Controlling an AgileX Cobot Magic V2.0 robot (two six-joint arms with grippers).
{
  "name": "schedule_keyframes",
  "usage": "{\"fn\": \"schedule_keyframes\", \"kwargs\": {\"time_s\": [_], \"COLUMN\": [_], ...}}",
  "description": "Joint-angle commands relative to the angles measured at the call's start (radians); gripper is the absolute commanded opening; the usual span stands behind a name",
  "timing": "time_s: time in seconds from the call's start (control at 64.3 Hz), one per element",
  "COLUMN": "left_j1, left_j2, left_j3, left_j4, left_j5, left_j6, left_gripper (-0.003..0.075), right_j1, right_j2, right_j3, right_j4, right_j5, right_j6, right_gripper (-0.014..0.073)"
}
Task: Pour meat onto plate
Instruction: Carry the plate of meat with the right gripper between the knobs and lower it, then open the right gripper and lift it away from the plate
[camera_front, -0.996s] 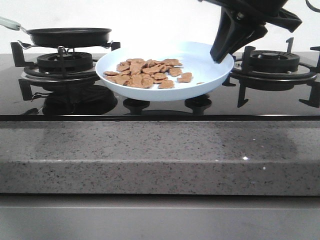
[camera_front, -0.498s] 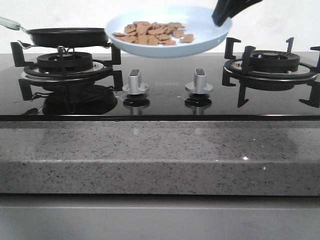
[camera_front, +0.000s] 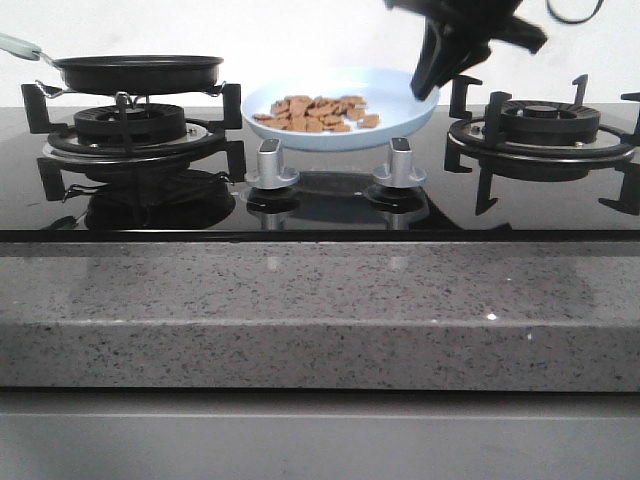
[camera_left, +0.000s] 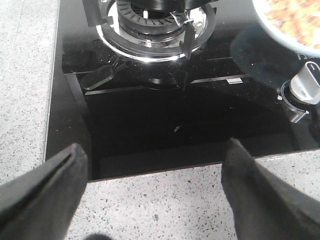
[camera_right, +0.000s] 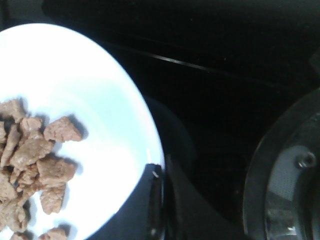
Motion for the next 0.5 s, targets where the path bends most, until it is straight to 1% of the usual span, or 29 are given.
{"fn": "schedule_keyframes", "kwargs": {"time_s": [0.0,0.109,0.171,0.265,0.373,0.42,0.482], "left_j1": [-0.006,-0.006,-0.006,-0.006,-0.006,-0.006,-0.006], "left_j2": [0.001,0.001,0.001,0.001,0.001,0.001,0.001], "left_j3": [-0.028,-0.028,-0.028,-0.028,-0.028,-0.028,-0.028], "left_j4": [-0.003,-0.003,-0.003,-0.003,-0.003,-0.003,-0.003], "left_j5": [-0.073,-0.073,-0.073,-0.073,-0.073,-0.073,-0.073], "left_j6": [-0.011,-0.011,-0.011,-0.011,-0.011,-0.011,-0.011], "left_gripper": [0.0547,0.0547,0.0547,0.0547,0.0547,0.0547,0.0547], "right_j1": [-0.005,-0.005,-0.005,-0.005,-0.006,-0.006,-0.006], "right_j2": [-0.031,-0.002,0.011,0.015,0.012,0.010,0.002], "right_j3": [-0.051,-0.063,-0.063,-0.063,-0.063,-0.066,-0.067], "right_j4": [0.036,0.036,0.035,0.035,0.035,0.035,0.035], "right_j5": [-0.043,-0.045,-0.049,-0.051,-0.056,-0.054,-0.050], "right_j6": [-0.005,-0.005,-0.005,-0.004,-0.004,-0.004,-0.004], "right_gripper": [-0.0113,-0.0107,-0.0070,0.0037,0.0234,0.0287,0.0330]}}
